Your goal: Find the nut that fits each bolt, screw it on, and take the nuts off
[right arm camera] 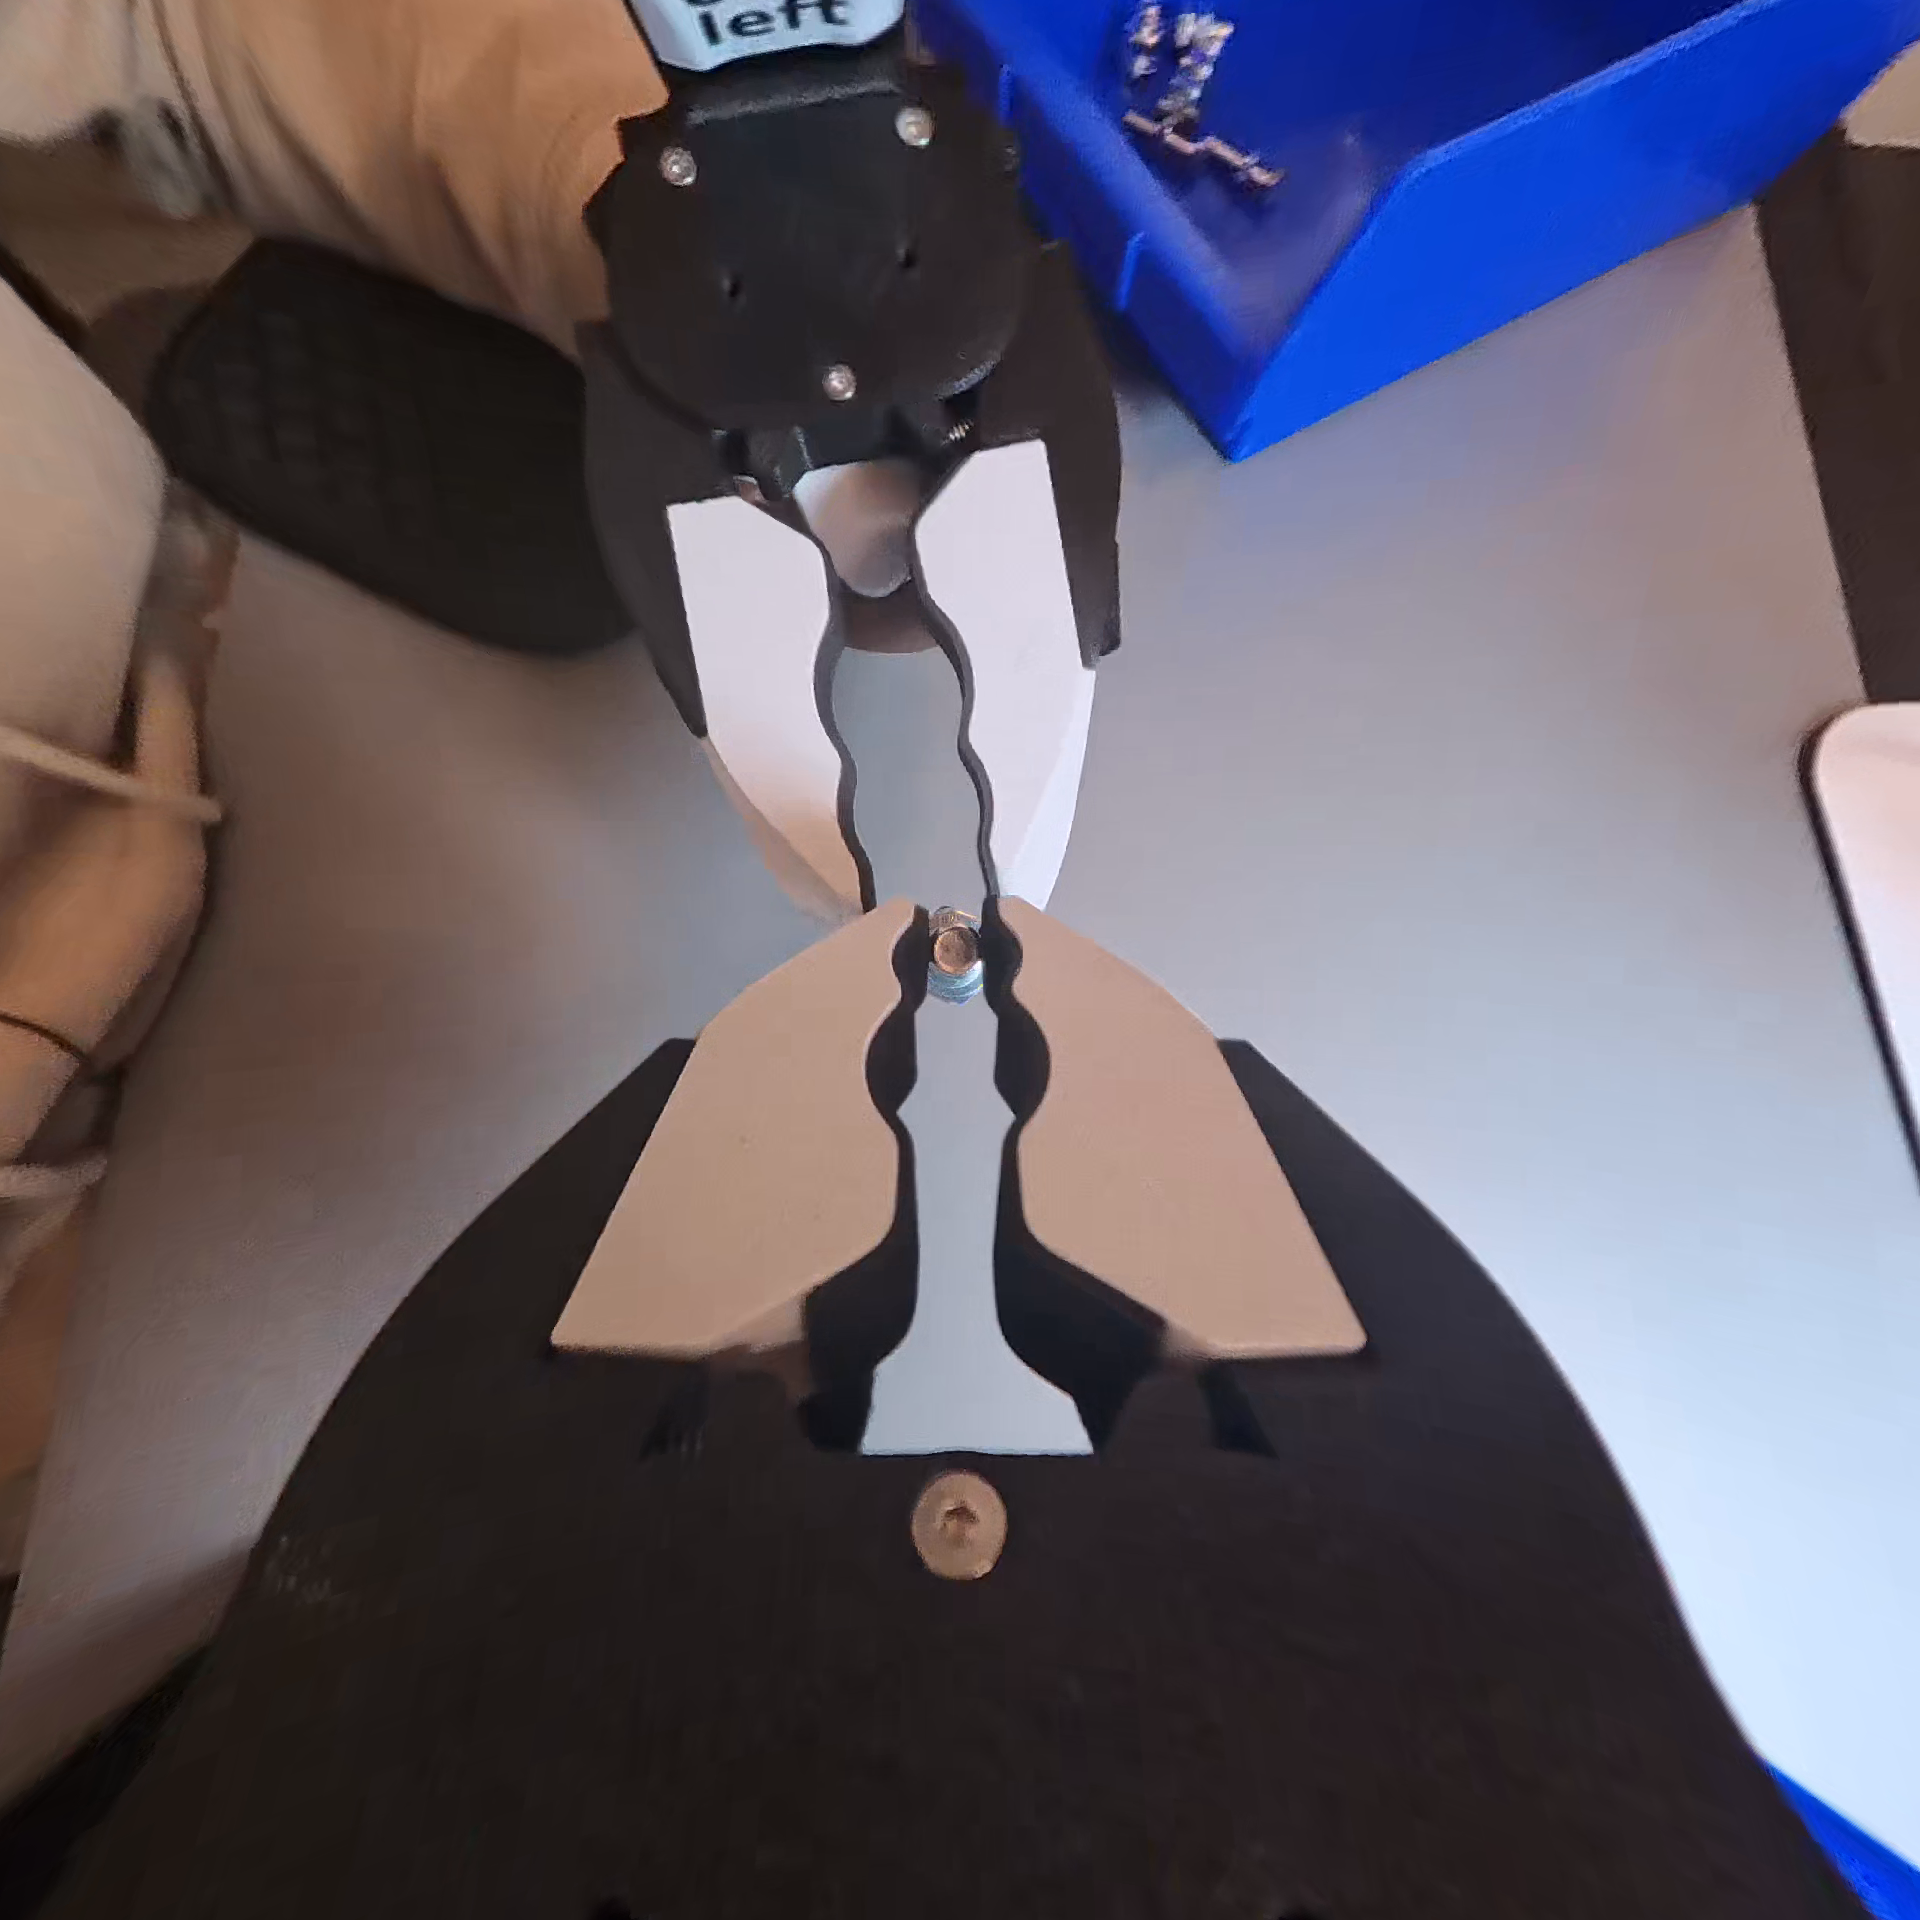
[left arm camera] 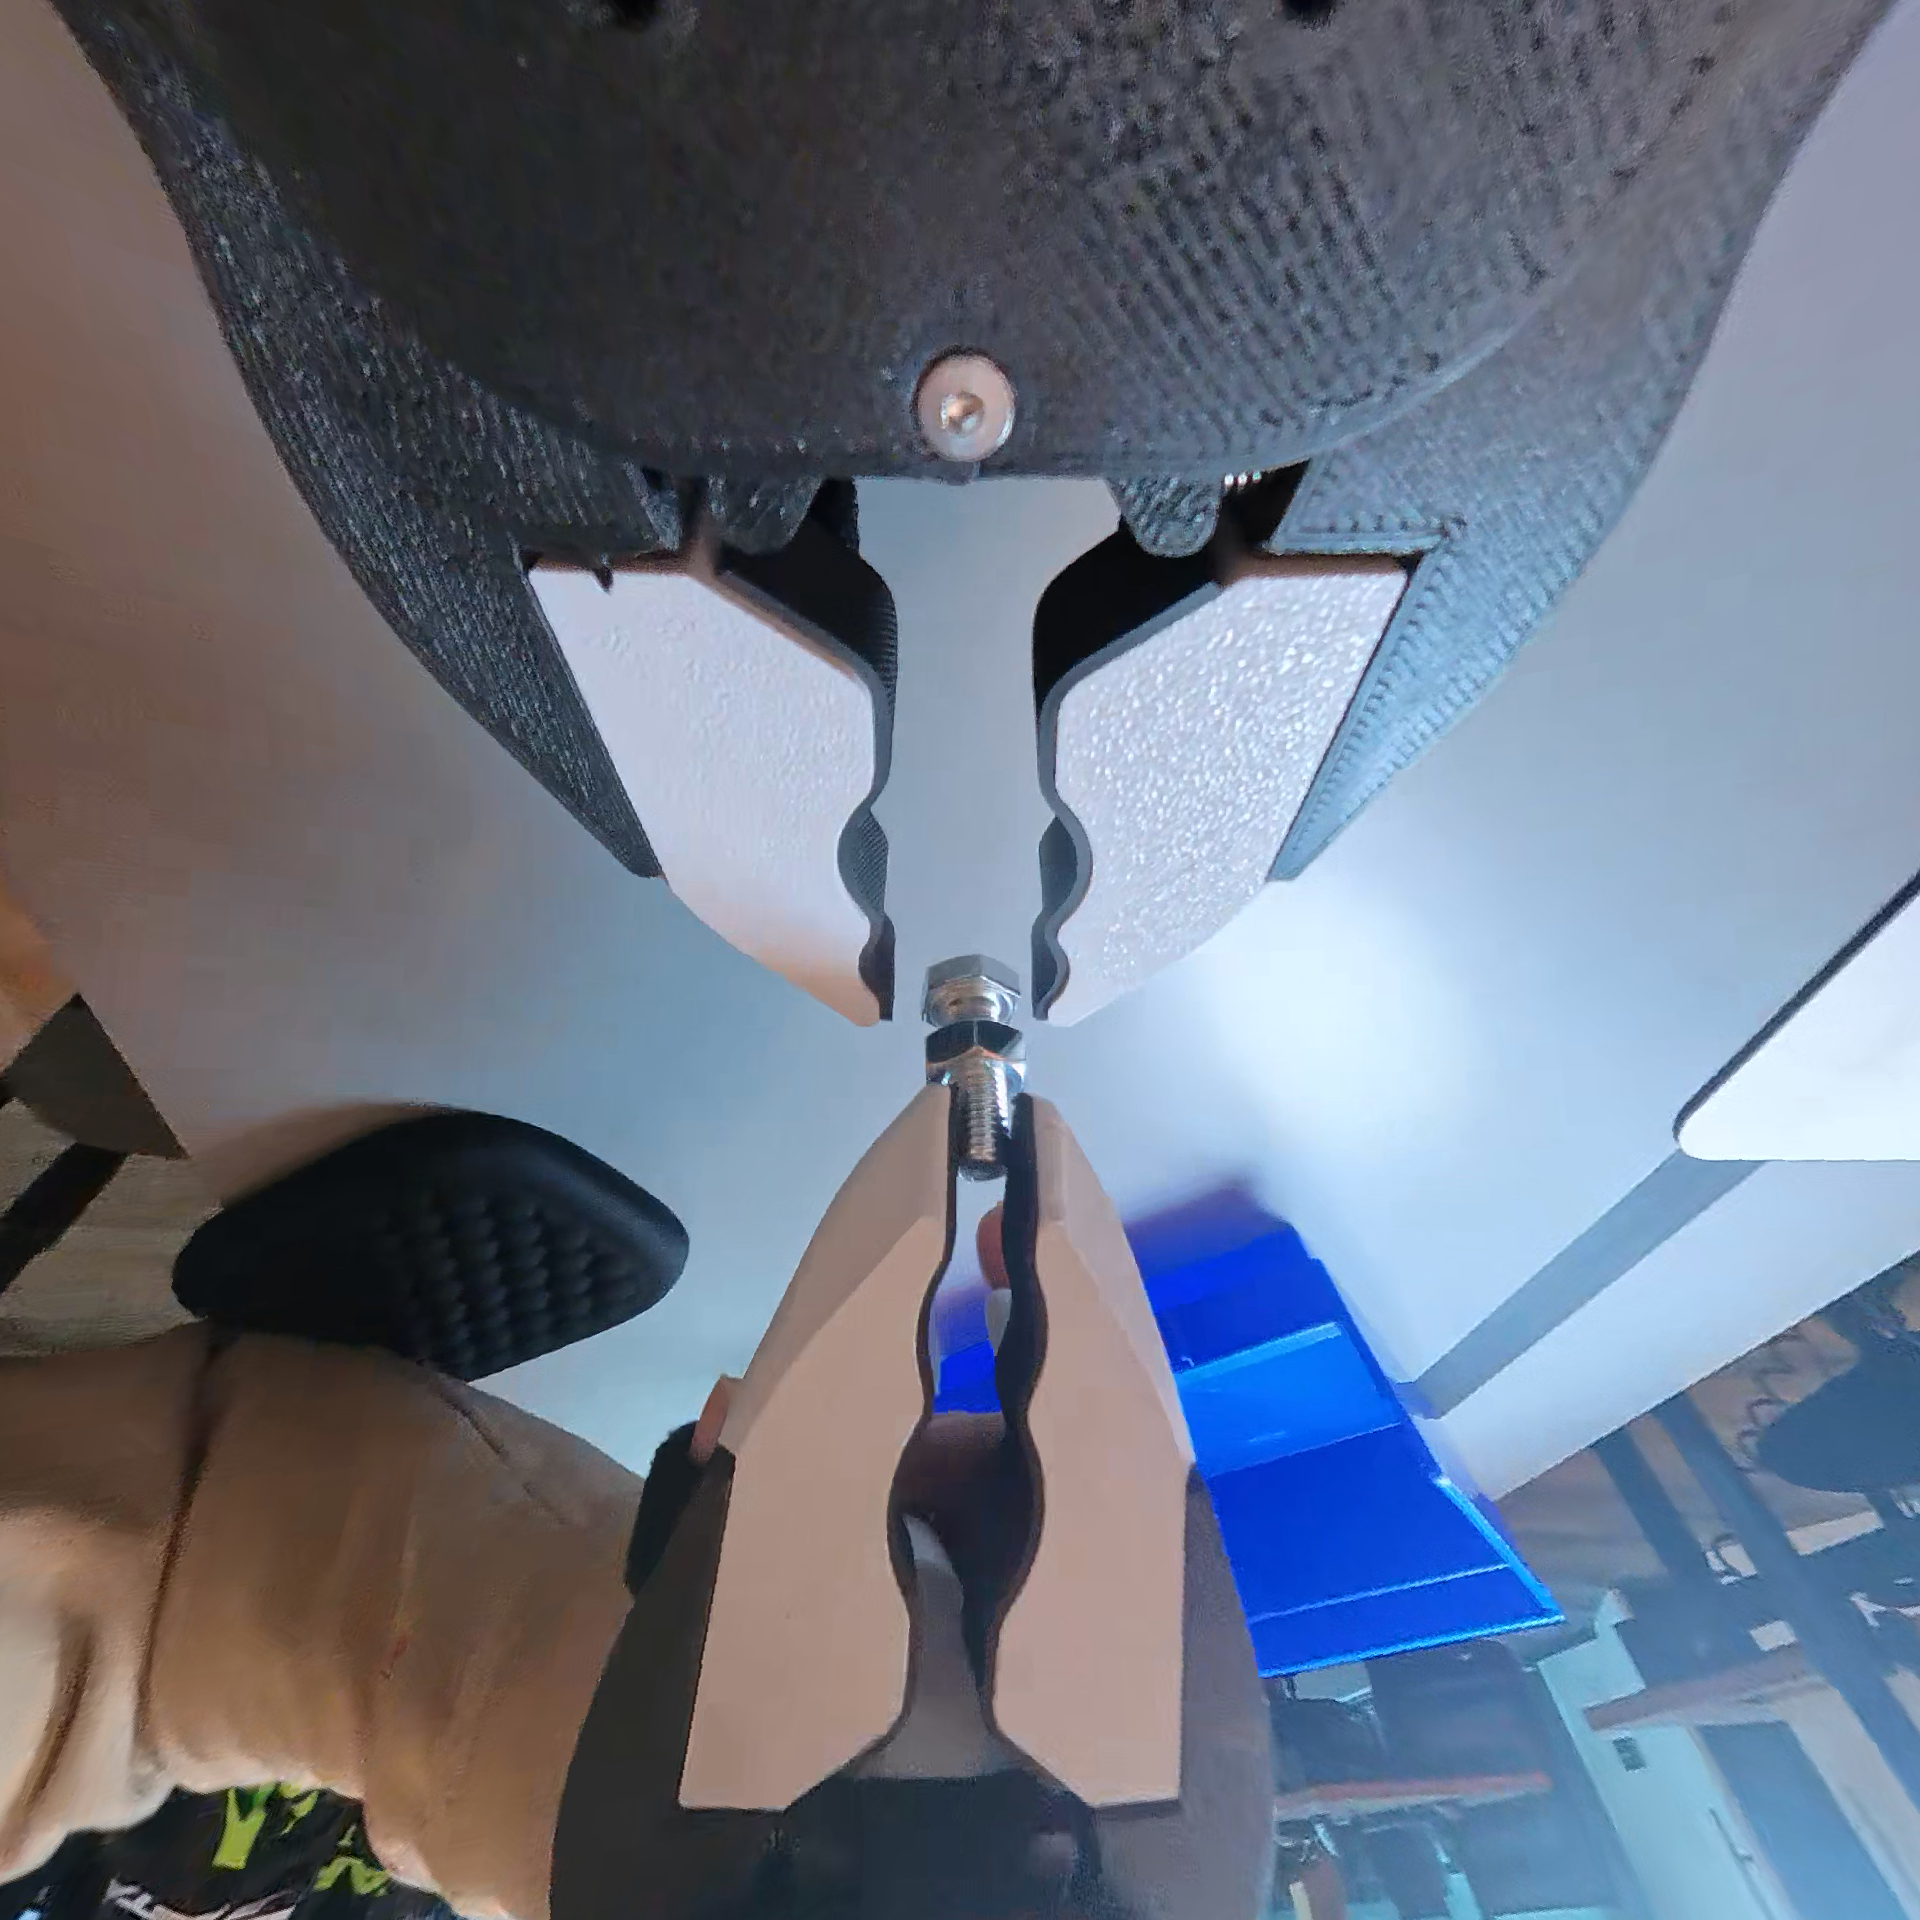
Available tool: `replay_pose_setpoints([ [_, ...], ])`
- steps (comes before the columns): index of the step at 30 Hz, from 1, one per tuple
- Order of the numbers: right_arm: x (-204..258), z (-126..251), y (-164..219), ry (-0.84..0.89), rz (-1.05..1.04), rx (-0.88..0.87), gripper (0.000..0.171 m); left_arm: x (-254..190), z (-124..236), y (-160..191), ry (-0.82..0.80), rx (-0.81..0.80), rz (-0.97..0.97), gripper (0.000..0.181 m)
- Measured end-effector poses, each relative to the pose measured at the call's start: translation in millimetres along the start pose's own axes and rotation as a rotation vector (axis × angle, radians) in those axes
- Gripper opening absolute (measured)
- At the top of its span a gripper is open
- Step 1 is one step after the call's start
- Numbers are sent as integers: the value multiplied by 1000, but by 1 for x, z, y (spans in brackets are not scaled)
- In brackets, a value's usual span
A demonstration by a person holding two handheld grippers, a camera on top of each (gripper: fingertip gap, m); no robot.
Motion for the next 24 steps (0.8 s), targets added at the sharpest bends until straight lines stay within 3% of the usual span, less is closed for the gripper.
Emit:
replay_pose_setpoints([
  [12,4,10,-16,-94,71,24,10,-4,6,-7,-2,-40,-37,18],
  [15,-2,18,-22,-29,49,-94,14,2,13,-13,-32,-80,-8,18],
  [19,-13,34,-26,94,-78,-380,26,15,20,-16,-113,-124,45,18],
  [24,-16,20,-13,201,-266,-624,32,23,27,-22,-186,-162,98,18],
])
Point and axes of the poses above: each gripper's, where its closed fingertips meet, z back along the fingers, y out of its underside, x = y × z across the jaws, the point moved 4 cm from there along z, back along the fingers, and after that the axes turned 9 degrees about x, right-handed, at the moved point
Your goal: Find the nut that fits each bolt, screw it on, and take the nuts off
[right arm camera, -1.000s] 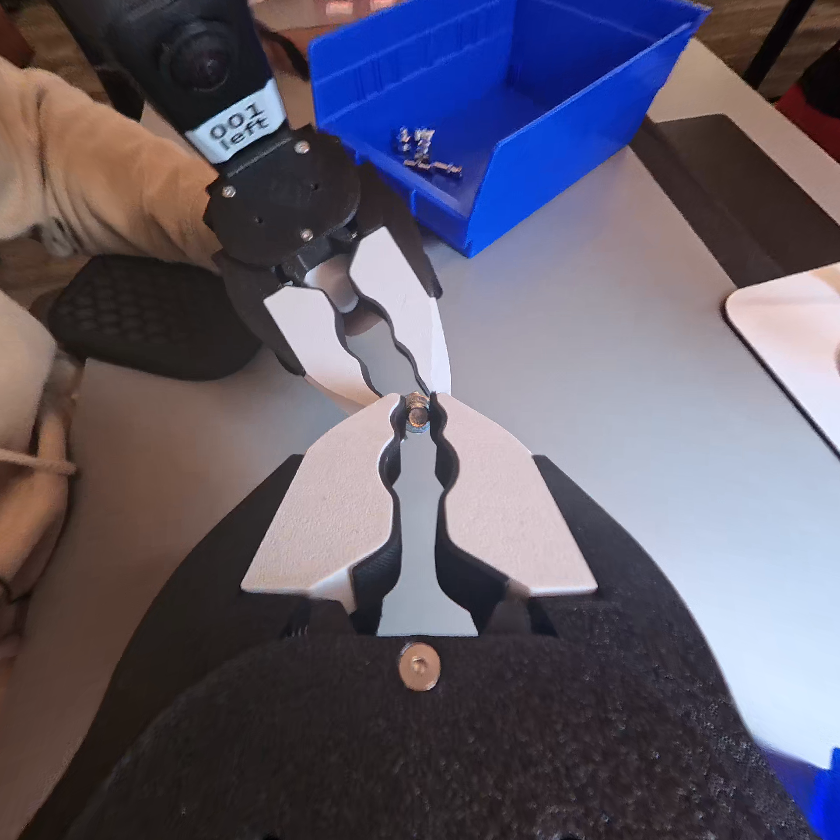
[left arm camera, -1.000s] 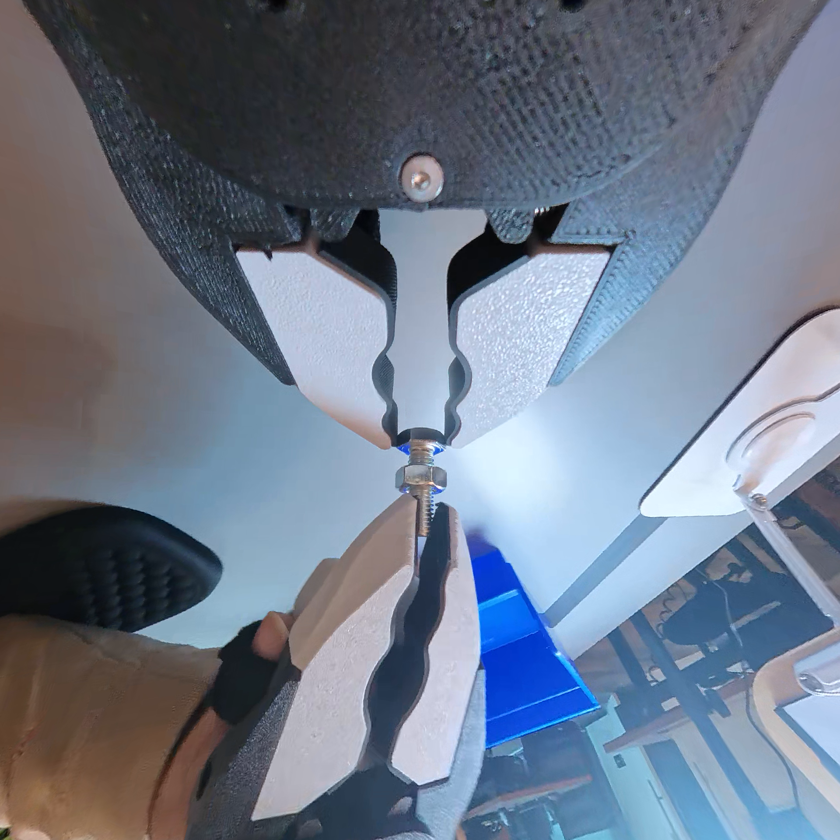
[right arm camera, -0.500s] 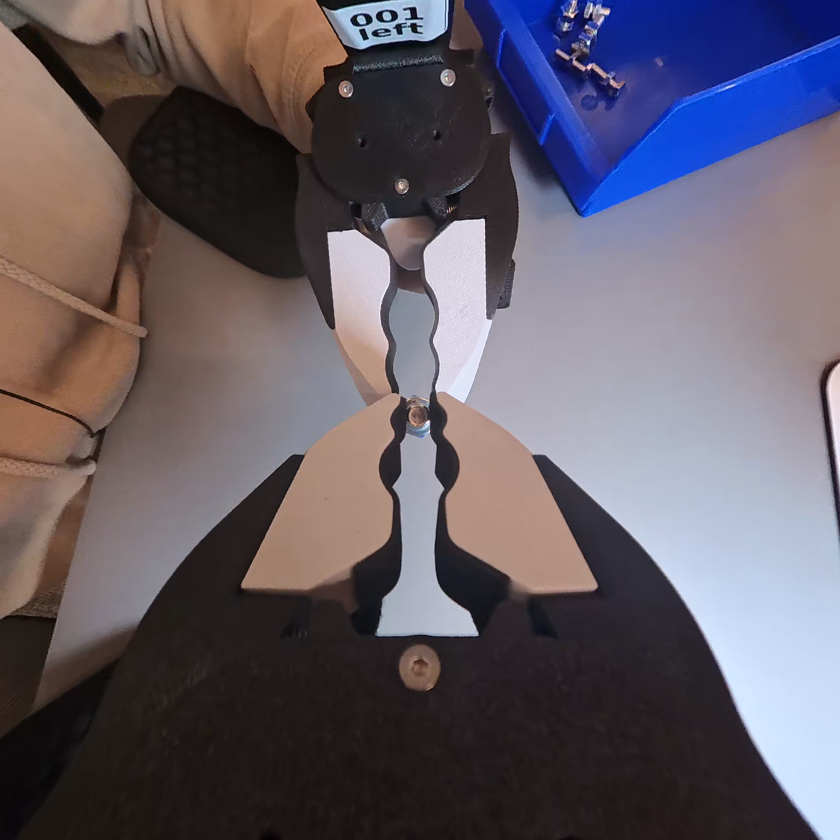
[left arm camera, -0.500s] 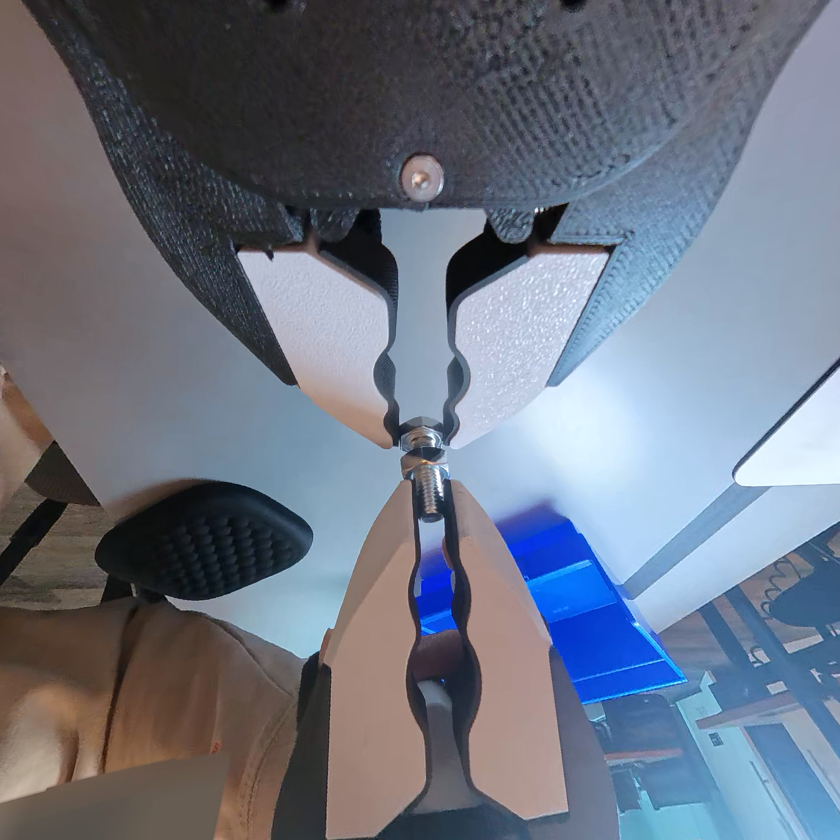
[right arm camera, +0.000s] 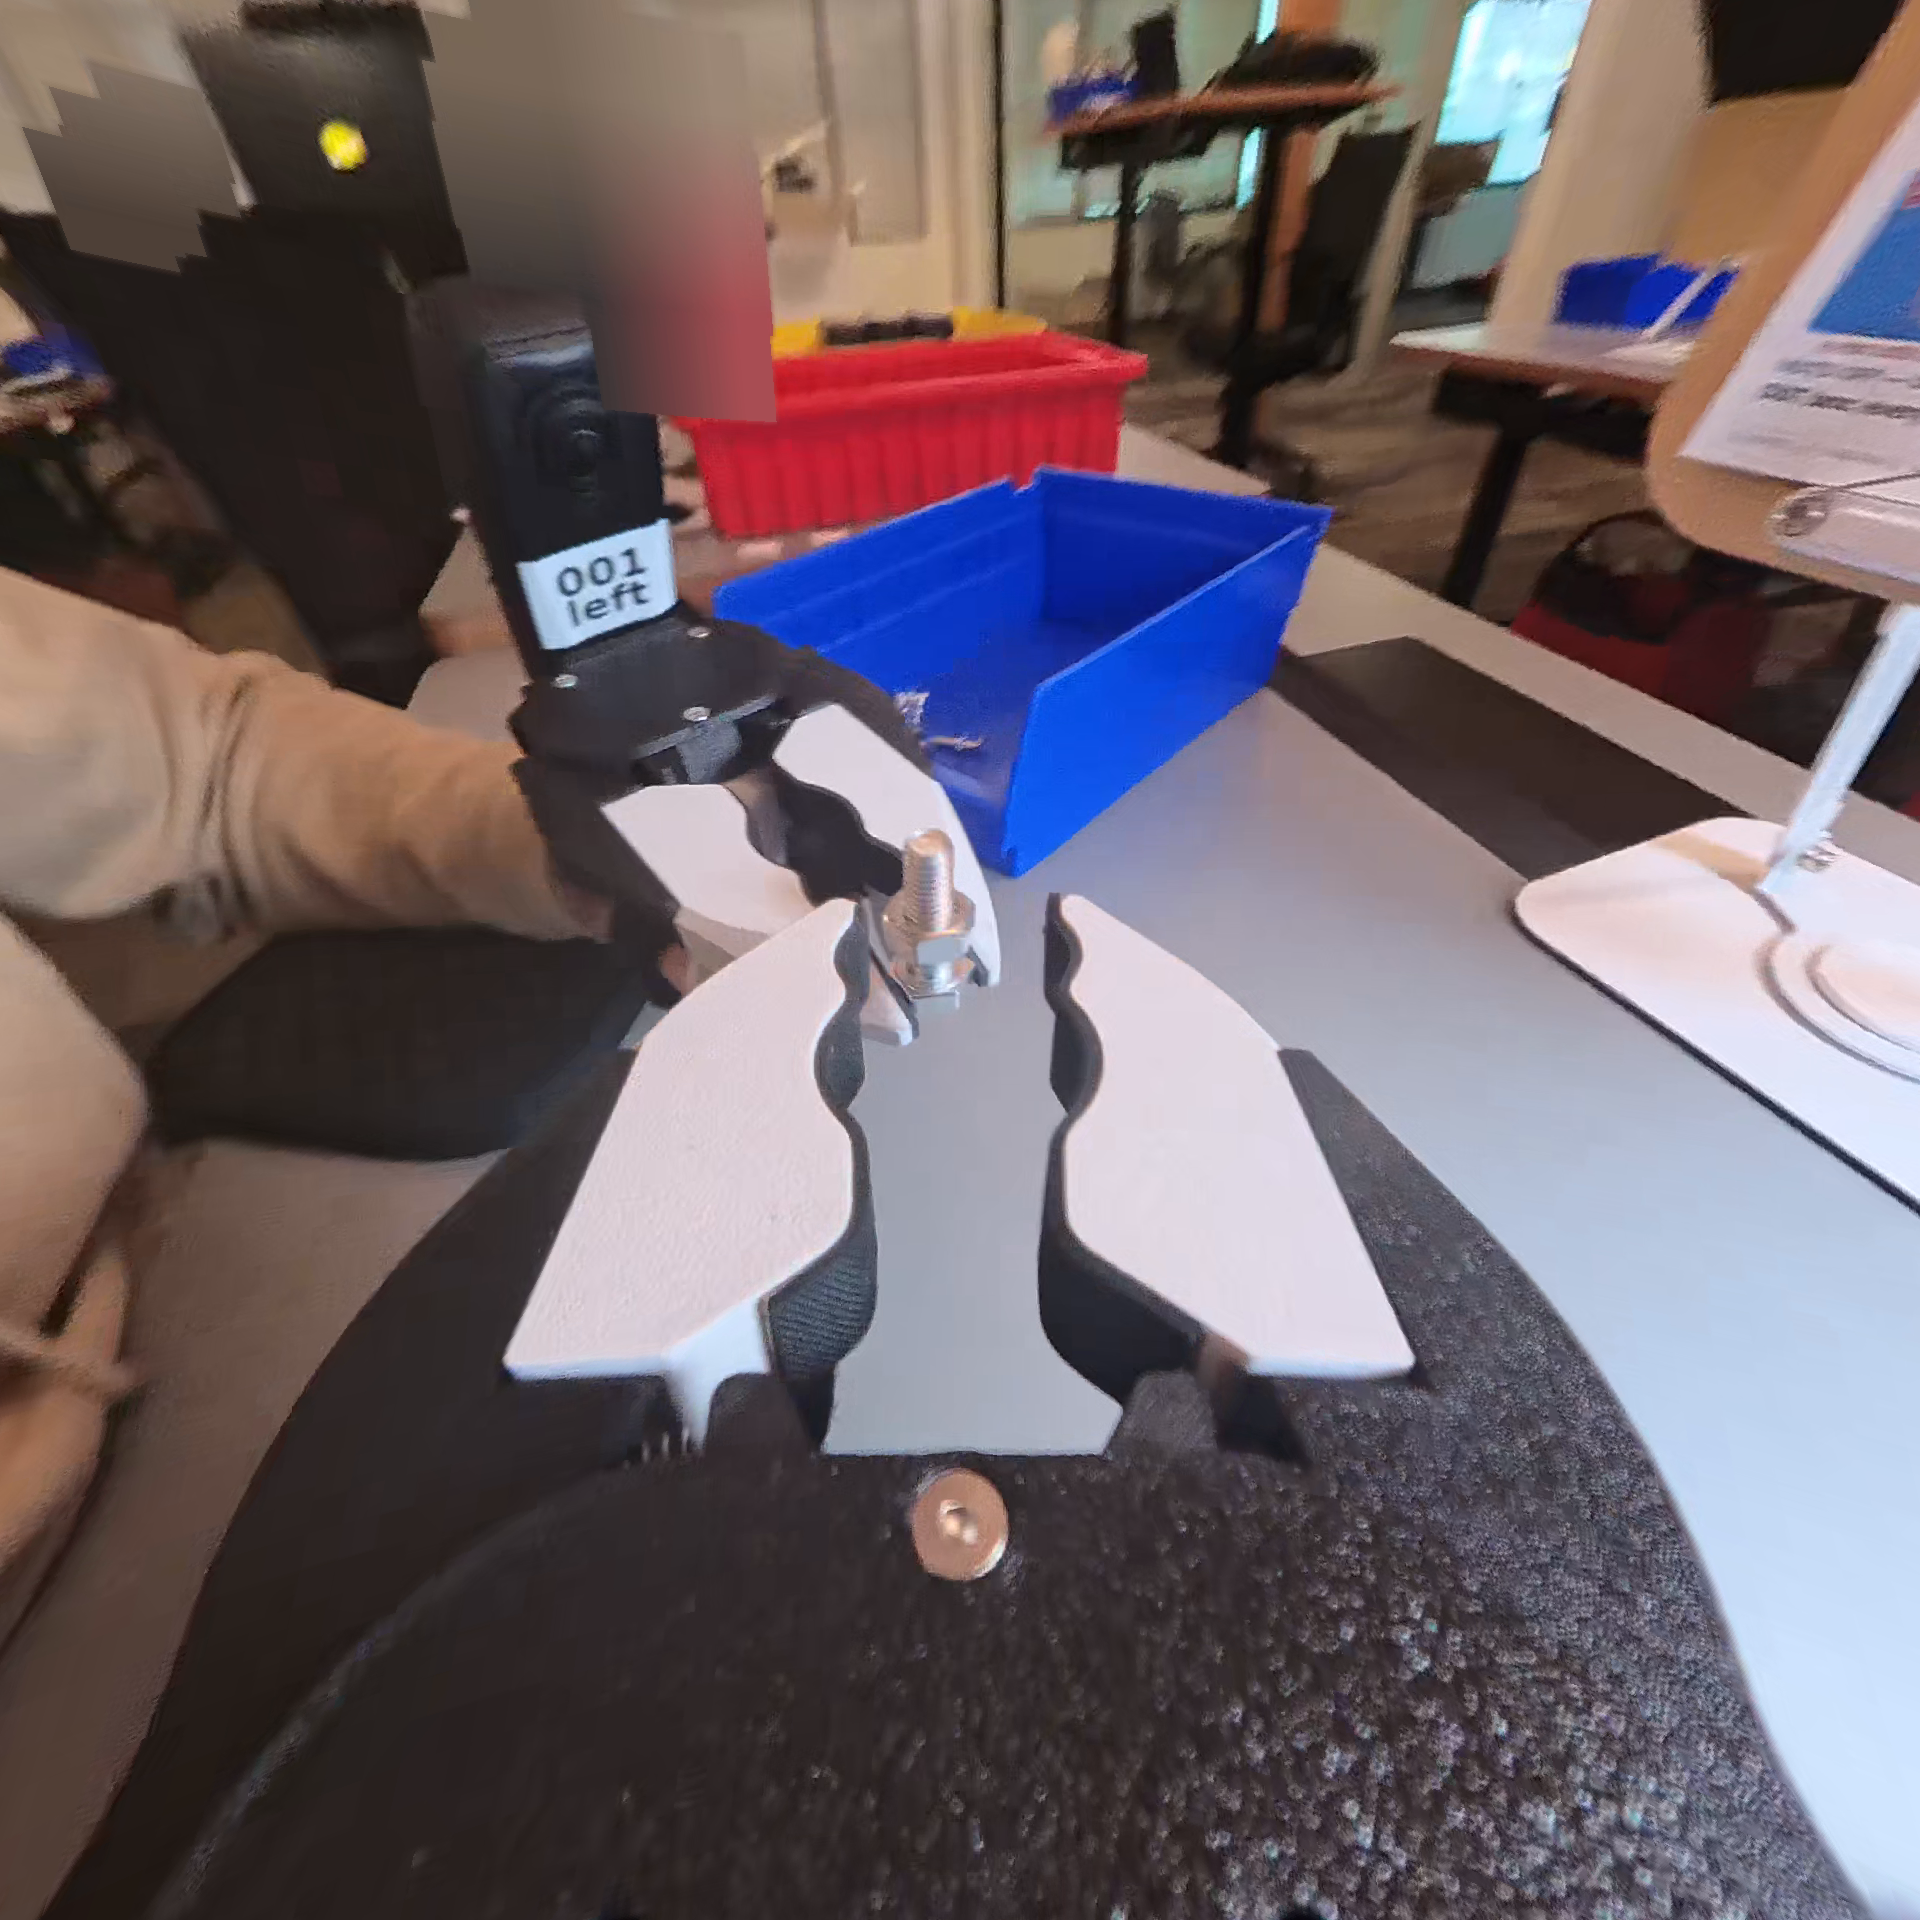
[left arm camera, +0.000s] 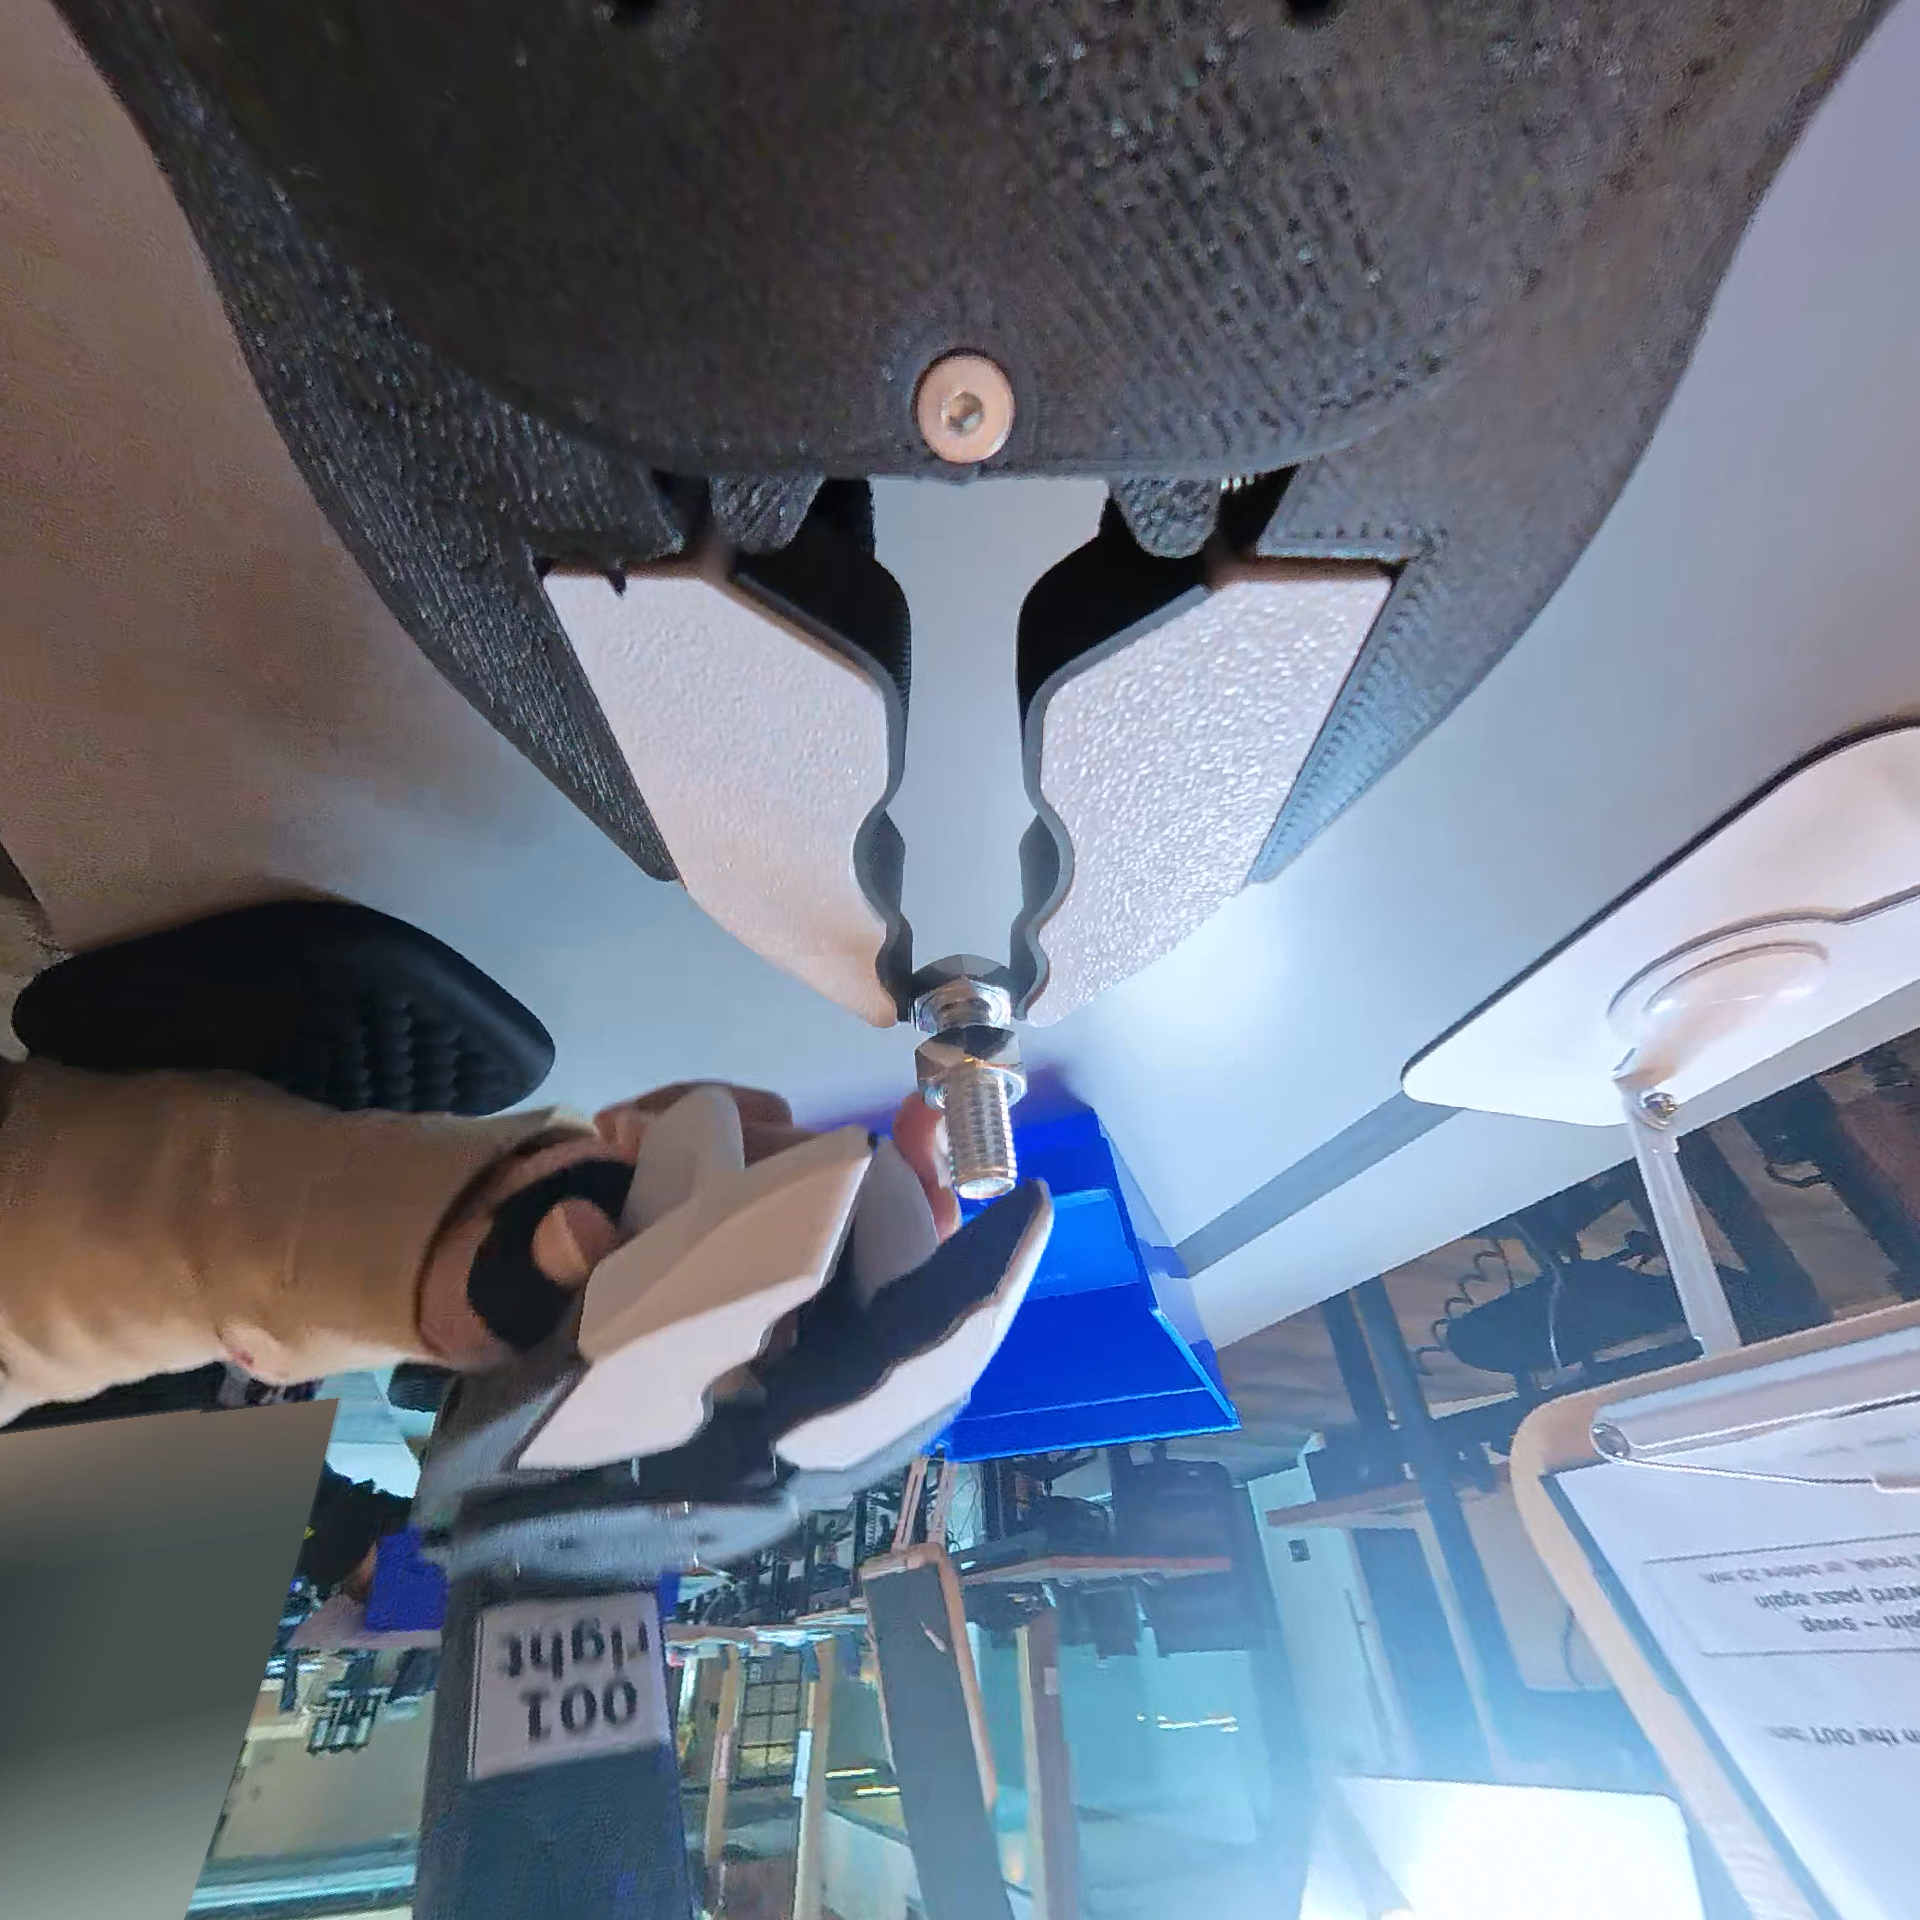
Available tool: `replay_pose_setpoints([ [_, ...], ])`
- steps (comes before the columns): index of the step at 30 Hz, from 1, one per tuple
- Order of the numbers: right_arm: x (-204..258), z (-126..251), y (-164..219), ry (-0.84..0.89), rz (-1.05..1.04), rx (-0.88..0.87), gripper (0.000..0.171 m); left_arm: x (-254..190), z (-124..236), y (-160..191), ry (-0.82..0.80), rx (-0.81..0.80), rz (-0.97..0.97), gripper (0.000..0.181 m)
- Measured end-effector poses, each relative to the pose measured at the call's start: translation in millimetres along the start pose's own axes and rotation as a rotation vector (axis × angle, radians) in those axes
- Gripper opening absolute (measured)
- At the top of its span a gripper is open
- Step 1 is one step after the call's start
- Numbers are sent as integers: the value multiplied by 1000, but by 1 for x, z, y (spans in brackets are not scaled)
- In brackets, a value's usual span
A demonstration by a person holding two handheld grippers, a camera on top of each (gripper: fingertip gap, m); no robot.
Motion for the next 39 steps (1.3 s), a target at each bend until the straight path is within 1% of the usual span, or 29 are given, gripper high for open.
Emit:
replay_pose_setpoints([
  [4,-1,-7,7,-15,-43,-16,36,-4,-1,-1,4,5,1,18],
  [7,-6,-4,7,-13,-54,-21,35,-3,0,-2,-7,-2,3,18],
  [8,-13,0,7,50,-53,-24,26,0,1,-2,-13,-12,18,18],
  [9,-26,5,7,163,-62,-38,4,0,4,-4,9,-32,28,18],
  [10,-31,10,7,192,-58,-53,4,2,4,-5,6,-33,36,18],
  [13,-15,4,6,87,-55,-38,28,3,3,-3,-17,-16,21,18],
  [16,-1,-6,5,47,-31,-40,39,2,1,-2,-19,-13,10,18],
  [19,-7,-5,5,64,-67,-48,41,1,2,-4,-23,-21,3,18],
  [21,-25,8,4,167,-111,-107,14,3,5,-6,-12,-44,18,18],
  [22,-29,13,3,173,-130,-123,12,4,6,-6,-15,-48,23,18],
  [24,-24,12,2,132,-130,-101,24,4,5,-5,-23,-43,10,18],
  [26,-11,5,-1,97,-74,-90,31,3,3,-5,-19,-42,9,18],
  [28,0,-3,-2,53,-66,-77,38,2,3,-6,-20,-45,4,18],
  [30,-2,-4,-3,64,-77,-75,37,0,4,-7,-22,-54,-4,18],
  [31,-9,0,-2,89,-91,-87,34,2,5,-7,-33,-56,-2,18],
  [32,-19,5,-1,145,-121,-104,17,2,7,-9,-16,-72,0,18],
  [33,-26,10,-1,168,-136,-115,15,3,8,-9,-19,-76,8,18],
  [35,-21,10,0,126,-123,-90,28,2,7,-9,-32,-71,-9,18],
  [37,-6,3,-3,79,-73,-77,41,2,6,-8,-28,-63,-7,18],
  [39,3,-5,-4,49,-61,-68,45,2,5,-7,-30,-61,-13,18],
])
Point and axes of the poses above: each gripper's, where its closed fingertips meet, z back along the fingers, y out of its underside, x = y × z across the jaws, the point moved 4 cm from there along z, back along the fingers, and after that the axes turned 9 degrees about x, right-handed, at the moved point
